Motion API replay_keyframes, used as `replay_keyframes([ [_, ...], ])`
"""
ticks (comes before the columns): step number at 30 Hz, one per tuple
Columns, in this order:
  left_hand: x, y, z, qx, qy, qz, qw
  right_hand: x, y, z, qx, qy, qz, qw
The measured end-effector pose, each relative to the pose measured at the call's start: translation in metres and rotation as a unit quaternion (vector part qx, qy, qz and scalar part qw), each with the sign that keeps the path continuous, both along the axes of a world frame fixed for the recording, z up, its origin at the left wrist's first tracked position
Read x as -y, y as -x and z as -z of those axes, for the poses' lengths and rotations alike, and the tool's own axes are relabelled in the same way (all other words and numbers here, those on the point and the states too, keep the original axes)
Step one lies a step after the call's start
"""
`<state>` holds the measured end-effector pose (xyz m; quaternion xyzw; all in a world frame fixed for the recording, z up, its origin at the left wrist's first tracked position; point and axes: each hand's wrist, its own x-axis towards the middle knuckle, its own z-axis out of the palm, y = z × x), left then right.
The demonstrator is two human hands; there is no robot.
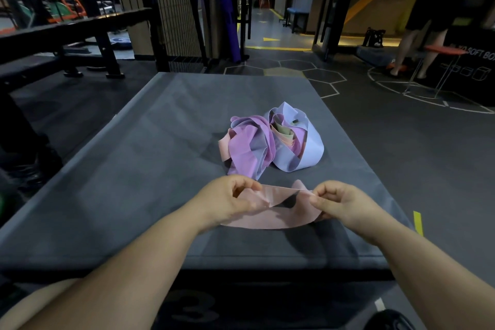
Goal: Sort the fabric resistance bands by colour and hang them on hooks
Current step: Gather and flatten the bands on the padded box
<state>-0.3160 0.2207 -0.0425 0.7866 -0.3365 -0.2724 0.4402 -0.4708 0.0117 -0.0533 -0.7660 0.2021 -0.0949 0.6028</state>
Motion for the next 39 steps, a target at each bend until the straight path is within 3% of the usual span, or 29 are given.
replay_keyframes([
  [4, 0.001, -0.005, 0.001, 0.110, 0.008, -0.040, 0.993, 0.003, 0.001, -0.001, 0.005, 0.007, -0.010, 1.000],
  [16, -0.011, -0.018, -0.002, -0.043, 0.187, -0.132, 0.972, 0.017, 0.006, -0.006, 0.042, 0.002, 0.041, 0.998],
  [30, -0.027, -0.022, 0.002, -0.115, 0.154, -0.173, 0.966, 0.029, 0.015, -0.005, 0.017, -0.030, 0.171, 0.985],
  [39, -0.035, -0.019, 0.009, -0.171, 0.174, -0.198, 0.949, 0.031, 0.024, -0.006, -0.004, -0.044, 0.193, 0.980],
])
